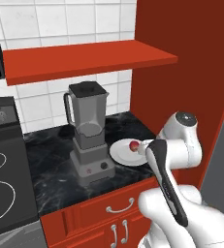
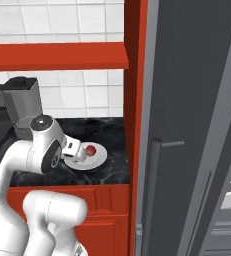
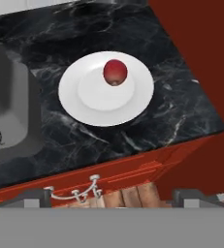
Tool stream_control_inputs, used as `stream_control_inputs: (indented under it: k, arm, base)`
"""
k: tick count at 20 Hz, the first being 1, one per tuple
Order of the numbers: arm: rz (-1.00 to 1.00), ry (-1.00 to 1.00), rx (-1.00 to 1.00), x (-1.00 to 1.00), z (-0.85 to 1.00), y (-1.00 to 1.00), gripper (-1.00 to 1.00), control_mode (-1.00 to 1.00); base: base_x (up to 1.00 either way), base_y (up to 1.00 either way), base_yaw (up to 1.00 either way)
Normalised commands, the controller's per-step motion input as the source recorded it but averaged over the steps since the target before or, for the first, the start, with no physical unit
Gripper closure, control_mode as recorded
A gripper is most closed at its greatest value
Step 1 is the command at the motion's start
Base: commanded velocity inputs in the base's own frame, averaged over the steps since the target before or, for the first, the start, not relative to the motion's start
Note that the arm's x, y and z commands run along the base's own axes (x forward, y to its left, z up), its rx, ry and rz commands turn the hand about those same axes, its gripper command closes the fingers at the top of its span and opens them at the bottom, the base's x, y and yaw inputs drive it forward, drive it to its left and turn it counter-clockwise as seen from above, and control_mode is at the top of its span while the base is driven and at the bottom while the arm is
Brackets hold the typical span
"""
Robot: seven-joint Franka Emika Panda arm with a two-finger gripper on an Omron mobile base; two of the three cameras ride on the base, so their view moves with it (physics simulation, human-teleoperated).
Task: Pick the two apples from the fridge and place them on the plate next to the blender to make a fruit smoothie.
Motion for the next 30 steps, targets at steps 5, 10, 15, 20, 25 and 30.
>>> stream_control_inputs:
  k: [5,10,15,20,25,30]
  arm:
    - [-0.01,-0.03,0.00,-0.64,0.00,0.00,-1.00,-1.00]
    - [-0.02,-0.04,0.01,-0.72,-0.06,0.00,-1.00,-1.00]
    - [0.00,0.00,0.00,0.00,0.00,0.00,-1.00,1.00]
    - [0.00,0.00,0.00,0.00,0.00,0.00,-1.00,1.00]
    - [0.00,0.00,0.00,0.00,0.00,0.00,-1.00,1.00]
    - [0.00,0.00,0.00,0.00,0.00,0.00,-1.00,1.00]
  base:
    - [0.00,0.00,0.00]
    - [0.00,0.00,0.00]
    - [-1.00,0.00,0.00]
    - [-1.00,0.01,-0.03]
    - [-1.00,0.01,-0.33]
    - [-0.76,-0.10,-0.61]
